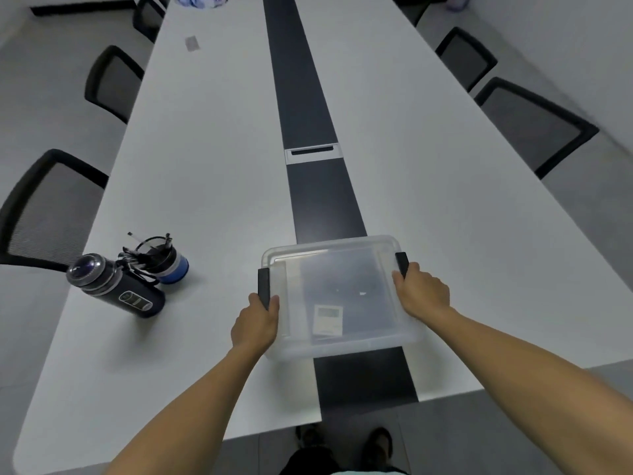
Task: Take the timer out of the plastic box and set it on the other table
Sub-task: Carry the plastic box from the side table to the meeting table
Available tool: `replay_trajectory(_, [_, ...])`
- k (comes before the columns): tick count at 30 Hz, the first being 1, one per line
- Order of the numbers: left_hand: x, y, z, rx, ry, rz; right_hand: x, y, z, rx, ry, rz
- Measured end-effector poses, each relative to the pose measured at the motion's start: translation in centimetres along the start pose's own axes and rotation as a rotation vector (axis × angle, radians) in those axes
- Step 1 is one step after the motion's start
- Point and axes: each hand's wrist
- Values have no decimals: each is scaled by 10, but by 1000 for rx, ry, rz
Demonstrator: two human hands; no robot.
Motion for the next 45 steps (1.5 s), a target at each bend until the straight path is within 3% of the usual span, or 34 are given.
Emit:
replay_trajectory(11, [7,-14,3,-202,-115,49,7,7,5,26,-33,-52])
replay_trajectory(26, [-6,-33,-6,-462,-228,13,14,23,7,319,-209,-20])
replay_trajectory(30, [-8,-33,-5,-546,-145,-69,12,28,6,258,-207,3])
replay_trajectory(33, [-9,-33,-8,-429,-11,-48,11,36,8,245,-201,3])
replay_trajectory(38, [-13,-21,-8,18,132,105,4,37,4,106,-104,44])
replay_trajectory(42, [-12,-14,-10,22,115,84,0,32,-10,26,35,-2])
replay_trajectory(45, [-6,-13,-14,-62,84,45,-5,22,-11,9,41,-51])
Point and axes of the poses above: each hand's wrist, its own x-axis towards the middle knuckle, its own z-axis out of the palm, y = z × x, and after that the axes turned 11 degrees about z, right-handed
